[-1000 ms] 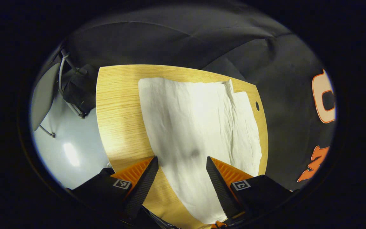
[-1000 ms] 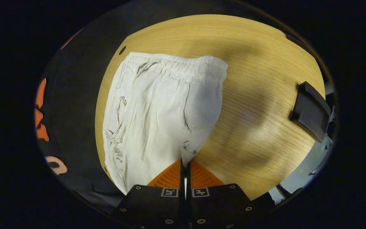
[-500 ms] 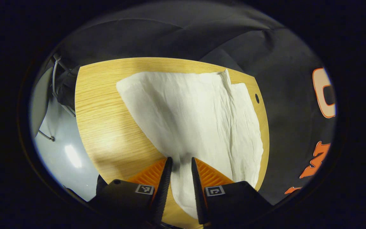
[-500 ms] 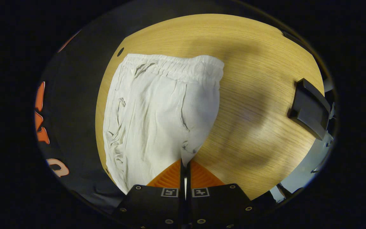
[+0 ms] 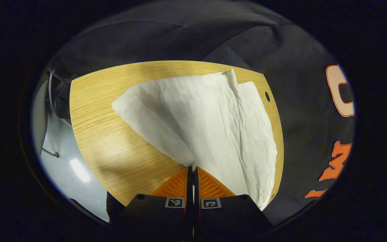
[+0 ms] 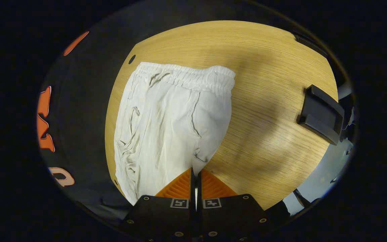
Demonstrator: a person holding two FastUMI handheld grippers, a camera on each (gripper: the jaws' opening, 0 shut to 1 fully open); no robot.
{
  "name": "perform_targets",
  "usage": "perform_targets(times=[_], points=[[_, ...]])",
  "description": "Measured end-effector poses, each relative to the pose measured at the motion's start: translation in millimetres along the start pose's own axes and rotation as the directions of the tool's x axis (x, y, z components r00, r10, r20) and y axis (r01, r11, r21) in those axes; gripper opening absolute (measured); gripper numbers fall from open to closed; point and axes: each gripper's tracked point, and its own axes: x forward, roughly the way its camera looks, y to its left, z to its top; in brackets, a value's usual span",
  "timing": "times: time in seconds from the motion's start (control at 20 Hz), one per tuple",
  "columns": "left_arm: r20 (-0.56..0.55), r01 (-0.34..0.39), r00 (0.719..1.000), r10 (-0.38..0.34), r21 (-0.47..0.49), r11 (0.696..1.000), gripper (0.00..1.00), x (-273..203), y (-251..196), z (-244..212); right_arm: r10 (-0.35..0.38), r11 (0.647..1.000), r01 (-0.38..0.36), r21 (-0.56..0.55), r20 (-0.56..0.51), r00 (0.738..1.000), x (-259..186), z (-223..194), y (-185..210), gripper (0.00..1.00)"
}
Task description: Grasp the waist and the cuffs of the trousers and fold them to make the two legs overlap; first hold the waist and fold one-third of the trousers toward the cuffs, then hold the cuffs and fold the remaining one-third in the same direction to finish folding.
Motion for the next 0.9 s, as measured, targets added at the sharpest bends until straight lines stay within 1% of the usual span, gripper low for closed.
perform_targets(times=[0.2, 0.3, 0.4, 0.5, 0.6, 0.7, 0.9], points=[[-0.016, 0.079, 0.997, -0.078, 0.079, 0.994, 0.04, -11, -32, 17, 0.047, 0.998, -0.048, 0.029, 0.04, 0.998, -17, 9, 23, 0.01], [-0.035, 0.115, 0.993, -0.111, 0.151, 0.982, 0.04, -15, -56, 26, 0.055, 0.998, -0.055, -0.001, 0.062, 0.997, -25, 15, 37, 0.01], [-0.046, 0.144, 0.99, -0.137, 0.233, 0.962, 0.04, -12, -80, 37, 0.065, 0.997, -0.061, -0.048, 0.084, 0.994, -28, 20, 57, 0.01], [-0.053, 0.153, 0.988, -0.144, 0.302, 0.941, 0.04, -1, -104, 46, 0.072, 0.994, -0.063, -0.091, 0.095, 0.993, -28, 28, 80, 0.01], [-0.062, 0.155, 0.988, -0.143, 0.341, 0.927, 0.04, 8, -132, 57, 0.071, 0.991, -0.059, -0.122, 0.098, 0.993, -25, 38, 104, 0.01], [-0.063, 0.166, 0.986, -0.153, 0.362, 0.917, 0.04, 21, -161, 70, 0.072, 0.985, -0.056, -0.165, 0.092, 0.993, -17, 51, 127, 0.01], [-0.061, 0.162, 0.987, -0.15, 0.379, 0.911, 0.04, 53, -215, 88, 0.049, 0.977, -0.034, -0.211, 0.066, 0.997, 10, 80, 173, 0.0]])
